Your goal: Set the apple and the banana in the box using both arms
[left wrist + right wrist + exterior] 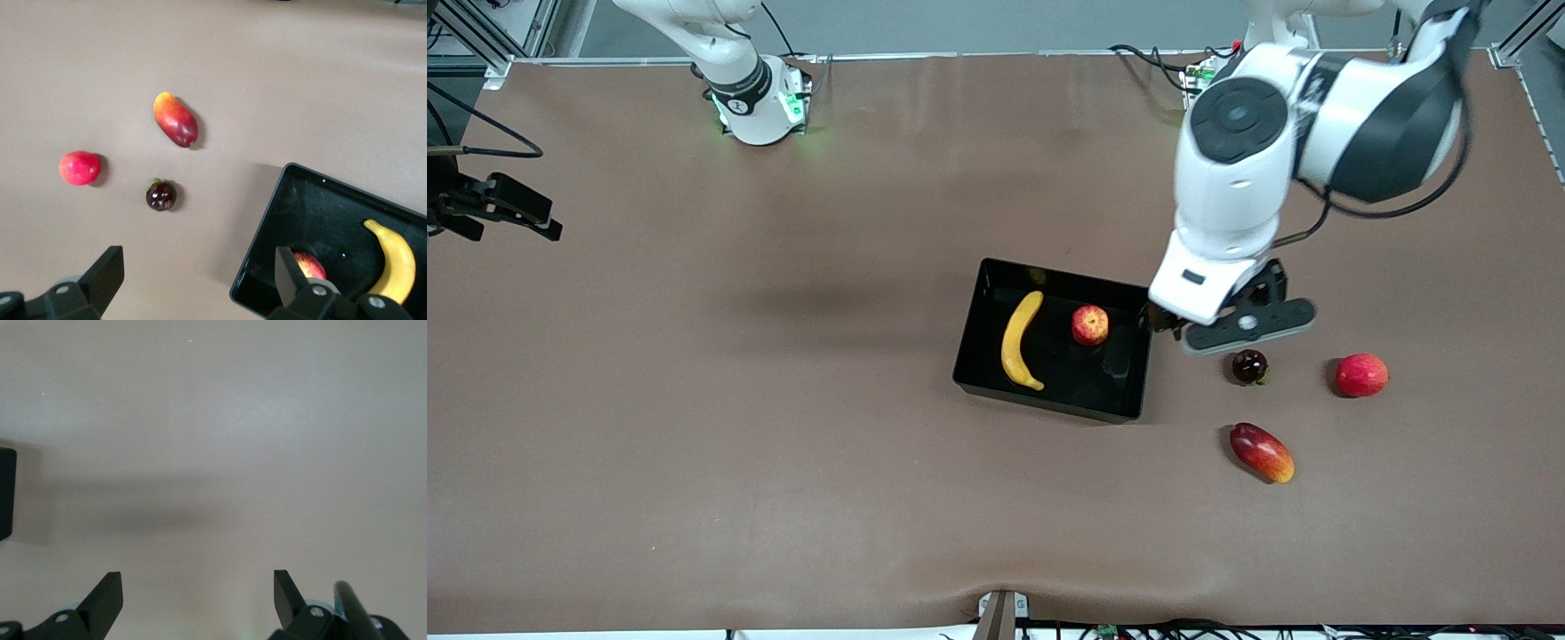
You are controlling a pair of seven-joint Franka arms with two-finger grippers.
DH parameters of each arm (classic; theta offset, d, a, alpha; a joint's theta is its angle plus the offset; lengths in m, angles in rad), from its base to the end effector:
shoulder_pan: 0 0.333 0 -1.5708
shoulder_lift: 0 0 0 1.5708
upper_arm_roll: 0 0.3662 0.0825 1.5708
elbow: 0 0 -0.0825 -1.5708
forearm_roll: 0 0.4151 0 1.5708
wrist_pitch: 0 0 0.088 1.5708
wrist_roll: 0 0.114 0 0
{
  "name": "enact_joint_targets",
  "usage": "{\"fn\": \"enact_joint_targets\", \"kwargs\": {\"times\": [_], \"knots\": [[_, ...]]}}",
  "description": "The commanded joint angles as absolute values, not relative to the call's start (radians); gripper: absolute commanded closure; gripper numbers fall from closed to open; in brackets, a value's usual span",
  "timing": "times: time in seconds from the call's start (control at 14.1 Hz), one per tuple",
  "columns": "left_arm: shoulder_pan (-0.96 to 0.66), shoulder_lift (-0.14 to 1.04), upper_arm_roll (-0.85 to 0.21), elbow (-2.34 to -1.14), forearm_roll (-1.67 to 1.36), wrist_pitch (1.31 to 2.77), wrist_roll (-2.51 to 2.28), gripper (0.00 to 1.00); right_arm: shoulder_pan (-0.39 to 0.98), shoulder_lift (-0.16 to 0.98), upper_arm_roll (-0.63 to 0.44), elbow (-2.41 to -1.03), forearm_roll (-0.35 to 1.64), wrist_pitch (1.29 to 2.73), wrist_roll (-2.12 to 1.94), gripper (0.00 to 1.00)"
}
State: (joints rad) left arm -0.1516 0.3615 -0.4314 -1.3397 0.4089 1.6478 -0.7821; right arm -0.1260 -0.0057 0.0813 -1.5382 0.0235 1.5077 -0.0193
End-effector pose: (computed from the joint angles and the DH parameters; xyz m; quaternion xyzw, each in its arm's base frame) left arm 0.6397 -0.3057 0.5770 -0.9873 -0.0922 -0.0725 0.1072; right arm 0.5768 -0.0228 0.6819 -0.9998 0.0121 0.0120 0.0119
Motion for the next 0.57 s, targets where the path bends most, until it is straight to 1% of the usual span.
{"fn": "enact_joint_targets", "kwargs": {"times": [0.0,0.28,0.5], "knots": [[-0.094,0.292,-0.437,-1.381,0.341,1.634,-0.744,0.00,-0.149,-0.002,0.097,-1.523,0.035,1.497,-0.034,0.00],[-0.037,0.229,-0.437,-1.414,0.333,1.623,-0.700,0.00,-0.149,-0.002,0.095,-1.523,0.035,1.496,-0.034,0.00],[0.024,0.181,-0.437,-1.425,0.267,1.597,-0.592,0.00,-0.149,-0.003,0.097,-1.523,0.035,1.496,-0.034,0.00]]}}
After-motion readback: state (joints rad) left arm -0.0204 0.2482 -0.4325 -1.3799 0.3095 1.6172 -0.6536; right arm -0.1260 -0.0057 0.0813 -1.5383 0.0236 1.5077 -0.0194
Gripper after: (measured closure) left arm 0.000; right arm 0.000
